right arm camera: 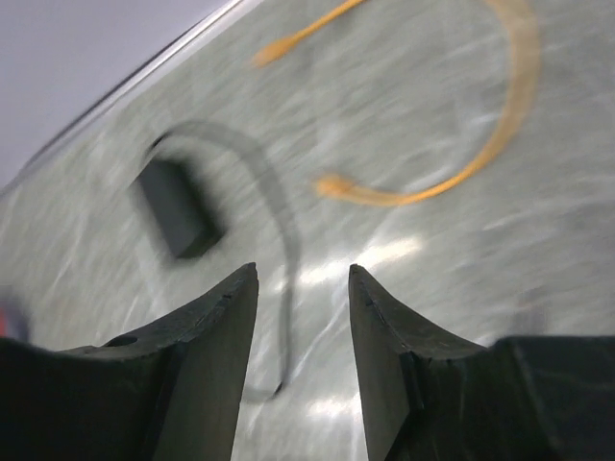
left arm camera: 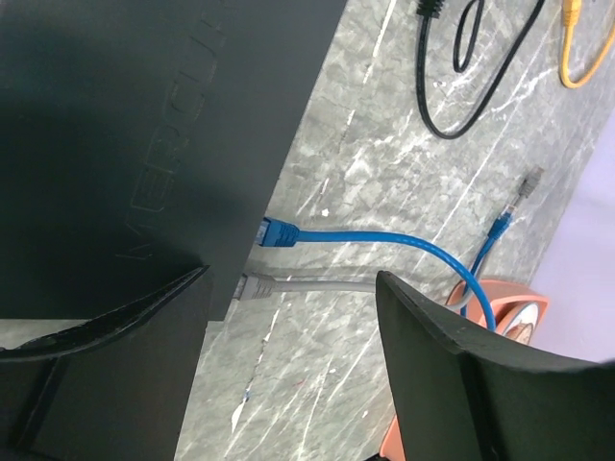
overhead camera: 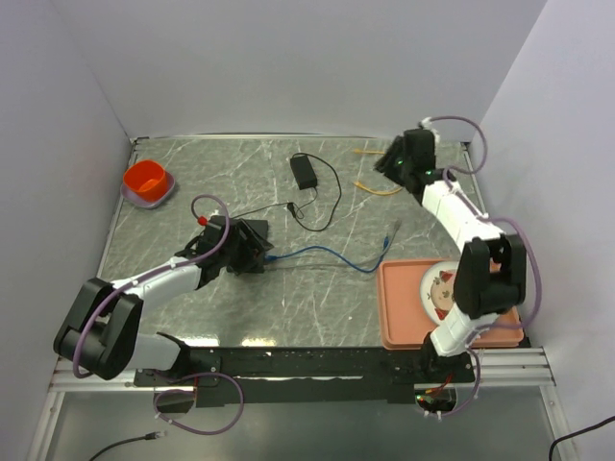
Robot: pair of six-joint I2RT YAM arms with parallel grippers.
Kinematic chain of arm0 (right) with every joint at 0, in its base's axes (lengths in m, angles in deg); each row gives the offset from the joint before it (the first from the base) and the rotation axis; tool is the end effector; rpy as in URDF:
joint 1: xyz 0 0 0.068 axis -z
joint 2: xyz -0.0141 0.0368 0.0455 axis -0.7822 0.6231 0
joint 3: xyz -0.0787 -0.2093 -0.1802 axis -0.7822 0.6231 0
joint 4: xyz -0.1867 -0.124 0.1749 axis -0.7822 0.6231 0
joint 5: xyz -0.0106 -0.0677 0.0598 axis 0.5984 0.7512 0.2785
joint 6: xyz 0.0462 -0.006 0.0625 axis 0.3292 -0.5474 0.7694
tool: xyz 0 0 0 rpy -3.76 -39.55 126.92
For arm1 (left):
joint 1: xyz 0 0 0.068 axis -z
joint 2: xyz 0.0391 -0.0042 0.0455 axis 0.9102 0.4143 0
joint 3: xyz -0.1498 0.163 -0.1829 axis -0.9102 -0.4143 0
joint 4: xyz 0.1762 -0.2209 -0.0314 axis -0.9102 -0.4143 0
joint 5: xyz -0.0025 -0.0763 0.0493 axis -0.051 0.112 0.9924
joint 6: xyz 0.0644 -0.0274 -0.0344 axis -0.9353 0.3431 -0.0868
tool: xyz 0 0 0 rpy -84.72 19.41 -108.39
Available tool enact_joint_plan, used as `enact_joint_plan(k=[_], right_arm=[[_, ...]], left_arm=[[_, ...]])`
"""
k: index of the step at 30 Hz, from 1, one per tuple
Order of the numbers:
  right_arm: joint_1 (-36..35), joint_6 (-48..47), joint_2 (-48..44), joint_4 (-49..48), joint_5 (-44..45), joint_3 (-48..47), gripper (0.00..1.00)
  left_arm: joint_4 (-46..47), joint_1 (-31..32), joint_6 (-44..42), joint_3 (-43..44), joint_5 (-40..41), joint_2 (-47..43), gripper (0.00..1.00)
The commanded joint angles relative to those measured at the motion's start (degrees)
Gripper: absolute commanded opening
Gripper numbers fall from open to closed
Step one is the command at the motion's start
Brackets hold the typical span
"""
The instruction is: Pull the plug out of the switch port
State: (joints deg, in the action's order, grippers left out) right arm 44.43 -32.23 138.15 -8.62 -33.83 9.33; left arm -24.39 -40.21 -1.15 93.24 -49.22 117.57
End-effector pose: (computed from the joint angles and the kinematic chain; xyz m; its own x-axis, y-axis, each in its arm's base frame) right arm 0.4474 0.0517 0.2810 -0.4783 0.5391 -0.6932 0.2548 0.8406 0.4780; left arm 0.2665 -0.1313 0.1498 -0.6878 -0.6693 -0.2812 -0.3361 0.6368 -0.6939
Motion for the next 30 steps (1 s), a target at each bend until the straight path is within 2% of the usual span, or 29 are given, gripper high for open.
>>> enact_joint_plan(k=[1, 3, 4, 8, 11, 12, 15, 17, 18, 21, 28, 30], right_arm=[[-11.0, -7.2, -6.7, -7.4, -12.0, 5.7, 0.50], [-15.2, -9.7, -4.6, -6.0, -18.0, 5.2, 0.50], [-19.6, -12.3, -1.8, -5.7, -21.7, 4.5, 0.50], [-26.4, -15.5, 3.7, -7.8, -26.1, 5.0, 0.49], [-28.9, -17.7, 8.3, -6.9, -30.3, 2.2, 0.48], [-29.4, -18.4, 10.5, -6.4, -31.1, 1.3, 0.48], [-31.2, -20.1, 12.3, -5.8, -31.1, -1.1, 0.48], [-31.3, -20.5, 13.3, -6.5, -32.6, -1.6, 0.48], [-31.3, -20.8, 14.5, -6.3, -34.1, -2.1, 0.48], [-31.5, -22.4, 16.4, -5.9, -36.0, -3.6, 0.47], [-32.5, -25.0, 19.1, -7.1, -37.0, -4.3, 0.48], [-32.4, -25.0, 20.1, -7.1, -37.2, -4.6, 0.48]], left_arm=[[-4.5, -0.6, 0.1, 0.5, 2.4, -1.7, 0.75], [-5.0, -1.1, 0.0, 0.6, 2.7, -2.0, 0.75], [-5.5, -1.2, 0.0, 0.9, 3.3, -2.1, 0.75], [-8.5, -2.6, -0.7, 1.4, 3.4, -0.6, 0.69], [-8.6, -3.8, -1.0, 0.6, 2.9, 0.0, 0.51], [-7.9, -4.0, -0.9, 0.2, 2.7, 0.0, 0.40], [-8.0, -4.1, -0.1, -1.0, 3.0, 0.2, 0.21], [-8.5, -4.2, 0.1, -1.1, 3.3, 0.6, 0.15], [-8.7, -4.2, -0.1, -0.9, 3.4, 0.9, 0.07], [-9.3, -4.2, -0.1, -0.7, 3.9, 1.4, 0.04], [-9.2, -4.4, 0.3, -0.8, 3.9, 2.2, 0.06], [-9.0, -4.5, 0.5, -1.1, 3.9, 2.0, 0.01]])
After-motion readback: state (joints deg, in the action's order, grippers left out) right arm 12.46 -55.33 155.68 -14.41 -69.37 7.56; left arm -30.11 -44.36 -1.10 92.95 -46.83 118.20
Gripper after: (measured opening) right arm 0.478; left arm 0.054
